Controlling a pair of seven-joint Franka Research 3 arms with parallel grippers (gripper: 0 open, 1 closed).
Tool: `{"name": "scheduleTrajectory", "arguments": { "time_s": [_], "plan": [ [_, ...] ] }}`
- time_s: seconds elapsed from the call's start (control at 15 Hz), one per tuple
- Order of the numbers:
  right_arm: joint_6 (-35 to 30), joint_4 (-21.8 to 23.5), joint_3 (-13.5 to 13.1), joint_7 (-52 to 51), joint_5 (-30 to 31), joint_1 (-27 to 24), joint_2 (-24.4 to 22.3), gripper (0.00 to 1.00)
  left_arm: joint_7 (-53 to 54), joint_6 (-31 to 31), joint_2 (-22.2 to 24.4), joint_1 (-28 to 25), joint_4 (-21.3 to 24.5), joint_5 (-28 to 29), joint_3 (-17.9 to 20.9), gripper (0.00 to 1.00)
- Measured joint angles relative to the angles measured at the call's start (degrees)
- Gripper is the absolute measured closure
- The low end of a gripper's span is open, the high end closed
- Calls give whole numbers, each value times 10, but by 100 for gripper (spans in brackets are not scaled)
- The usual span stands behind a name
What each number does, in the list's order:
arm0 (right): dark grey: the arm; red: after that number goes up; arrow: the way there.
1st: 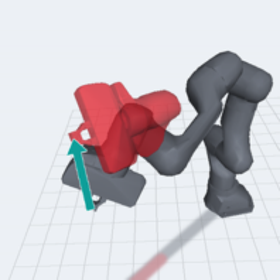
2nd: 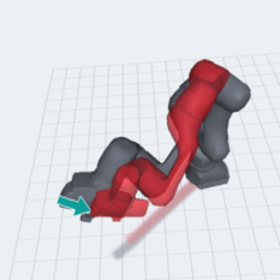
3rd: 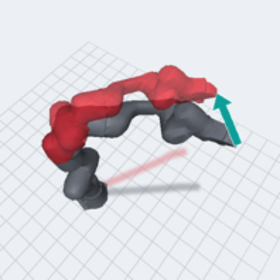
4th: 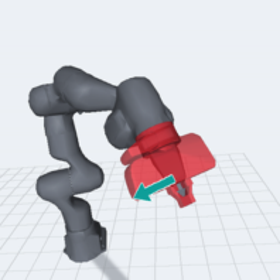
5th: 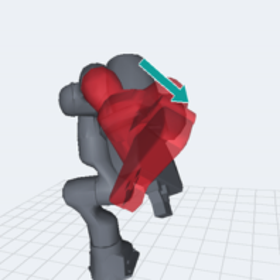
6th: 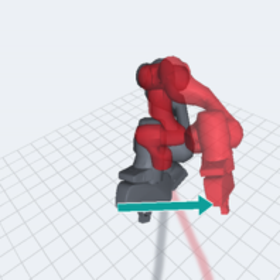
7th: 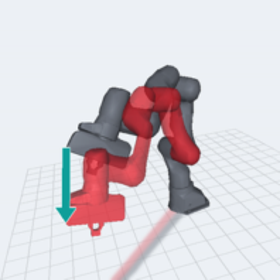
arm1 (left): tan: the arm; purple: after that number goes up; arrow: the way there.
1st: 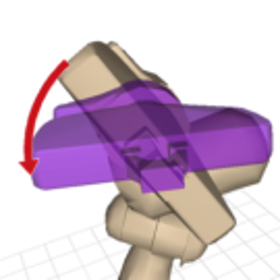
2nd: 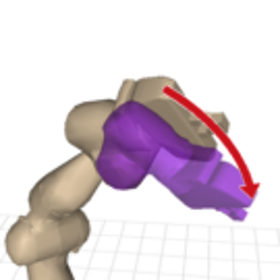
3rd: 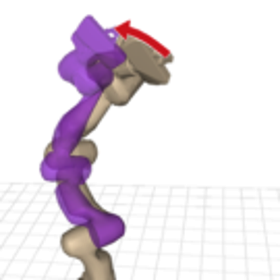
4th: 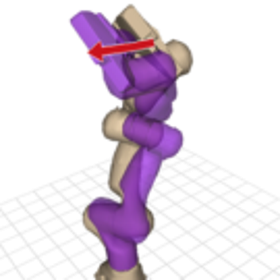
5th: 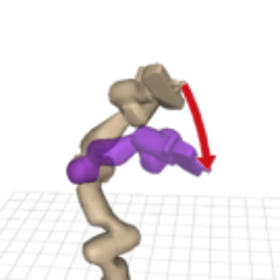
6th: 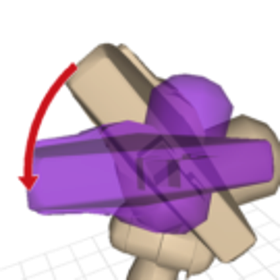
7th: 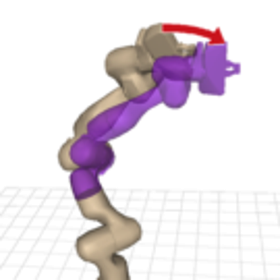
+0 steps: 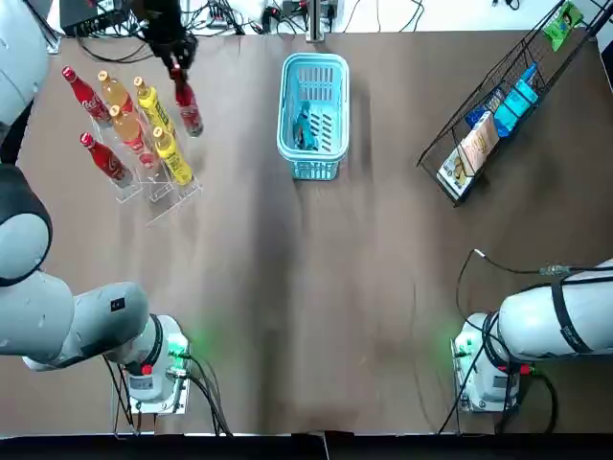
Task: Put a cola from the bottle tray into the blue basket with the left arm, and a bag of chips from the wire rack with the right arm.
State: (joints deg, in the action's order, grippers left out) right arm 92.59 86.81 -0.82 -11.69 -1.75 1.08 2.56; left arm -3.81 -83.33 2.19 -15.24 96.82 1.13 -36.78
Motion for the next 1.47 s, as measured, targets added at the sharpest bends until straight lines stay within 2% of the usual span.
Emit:
{"name": "scheduleTrajectory", "arguments": {
  "time_s": [0.13,0.27,0.4,0.53,1.0,1.2,1.33,1.47],
  "plan": [
    [10,21,0,-41,0,-1,-9,0,-75,0,-15,6,-13,-2,-37,68],
    [7,28,0,-51,0,-6,-15,0,-143,0,-26,26,-24,-13,-54,68],
    [-4,29,0,-27,0,-9,-20,0,-201,-10,-36,54,-36,-23,-56,68],
    [-18,29,3,-6,0,-9,-22,0,-275,-50,-58,89,-50,-24,-56,68],
    [-32,29,5,0,0,-9,-23,0,-403,-174,-138,161,-64,-23,-49,68],
    [-40,29,5,0,0,-9,-23,0,-444,-196,-160,224,-80,-11,-3,68],
    [-42,29,6,0,0,-9,-23,0,-471,-200,-175,295,-102,-4,62,68],
    [-43,29,6,0,0,-9,-23,0,-492,-209,-192,377,-123,-3,143,68]
  ]
}}
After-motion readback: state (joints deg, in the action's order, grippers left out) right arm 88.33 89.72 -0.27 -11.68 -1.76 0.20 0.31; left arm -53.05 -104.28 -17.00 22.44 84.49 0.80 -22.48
